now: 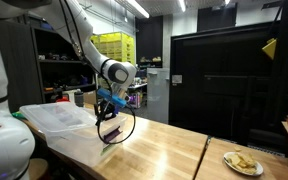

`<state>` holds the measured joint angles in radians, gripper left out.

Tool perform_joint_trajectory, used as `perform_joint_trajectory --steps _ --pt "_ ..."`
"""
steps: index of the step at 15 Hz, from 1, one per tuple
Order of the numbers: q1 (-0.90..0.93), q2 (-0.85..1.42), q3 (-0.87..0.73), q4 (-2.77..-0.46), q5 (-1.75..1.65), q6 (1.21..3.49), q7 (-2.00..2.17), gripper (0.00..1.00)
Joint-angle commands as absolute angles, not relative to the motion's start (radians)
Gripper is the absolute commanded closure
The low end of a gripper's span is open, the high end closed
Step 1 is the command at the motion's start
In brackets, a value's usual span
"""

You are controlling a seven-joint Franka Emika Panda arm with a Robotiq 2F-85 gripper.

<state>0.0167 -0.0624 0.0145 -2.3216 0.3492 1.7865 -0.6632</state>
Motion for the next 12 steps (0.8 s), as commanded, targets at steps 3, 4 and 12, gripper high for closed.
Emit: perform_joint_trajectory --steps 3,4,12 --pt "0.041 -0.133 0.027 -2.377 0.309 1.822 -0.621 0.63" --pt "0.038 -0.139 0.022 -2.374 0.307 1.818 -0.621 0.56" --pt "0.035 -0.259 -0.007 -2.370 0.305 1.802 -0.617 0.02"
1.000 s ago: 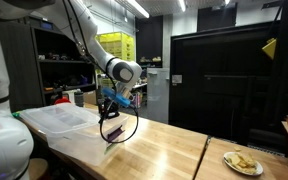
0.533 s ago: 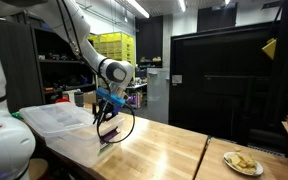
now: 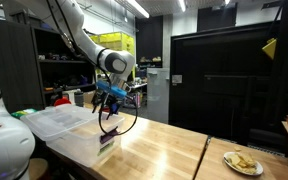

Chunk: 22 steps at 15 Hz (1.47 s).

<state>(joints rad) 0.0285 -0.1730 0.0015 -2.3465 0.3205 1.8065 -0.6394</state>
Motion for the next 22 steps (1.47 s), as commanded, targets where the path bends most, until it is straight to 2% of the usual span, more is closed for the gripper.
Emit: perform_joint_trajectory --steps 1,4,17,22 --pt "0.035 -0.270 -0.011 -2.363 0.307 1.801 -0.614 0.00" --pt "0.032 -0.301 -0.027 -2.361 0.317 1.832 -0.608 0.00" --pt "0.100 -0.345 -0.006 -2.558 0.249 2.446 -0.587 0.00" --pt "0.100 -0.334 -0.026 -2.564 0.204 2.567 -0.564 0.00"
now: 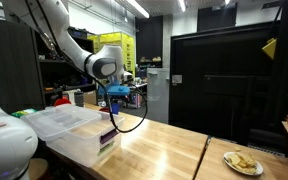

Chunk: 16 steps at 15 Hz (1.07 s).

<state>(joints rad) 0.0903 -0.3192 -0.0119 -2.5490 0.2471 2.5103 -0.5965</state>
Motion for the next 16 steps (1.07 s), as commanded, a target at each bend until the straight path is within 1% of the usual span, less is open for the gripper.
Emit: perform_joint_trajectory --steps 1,5,16 --pt "0.098 -0.331 -0.027 -2.565 0.191 2.587 -0.556 0.00" --pt "0.078 -0.285 -0.043 -2.540 0.120 2.673 -0.488 0.00" --pt "0.067 -0.266 -0.220 -2.410 0.223 2.569 -0.516 0.00"
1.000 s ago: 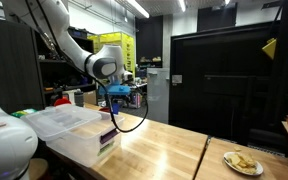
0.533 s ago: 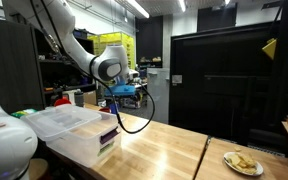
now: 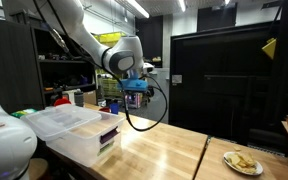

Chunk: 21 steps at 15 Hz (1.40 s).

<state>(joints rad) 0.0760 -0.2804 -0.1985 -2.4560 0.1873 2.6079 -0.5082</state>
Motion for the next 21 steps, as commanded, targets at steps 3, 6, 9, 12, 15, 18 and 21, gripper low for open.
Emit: perform_joint_trajectory --steps 3,6,9,12,15,18,21 --pt "0.062 -0.233 -0.243 -2.372 0.279 2.545 -0.507 0.00" --pt "0.052 -0.182 -0.265 -2.325 0.374 2.496 -0.506 0.00" --pt "0.026 -0.123 -0.282 -2.266 0.503 2.434 -0.513 0.00" --pt "-0.022 -0.066 -0.282 -2.216 0.641 2.388 -0.503 0.00" --pt "-0.072 -0.034 -0.262 -2.193 0.729 2.346 -0.519 0.00" --pt "-0.079 -0.073 -0.219 -2.247 0.692 2.310 -0.564 0.00" --pt "-0.060 -0.117 -0.165 -2.316 0.605 2.313 -0.576 0.00"
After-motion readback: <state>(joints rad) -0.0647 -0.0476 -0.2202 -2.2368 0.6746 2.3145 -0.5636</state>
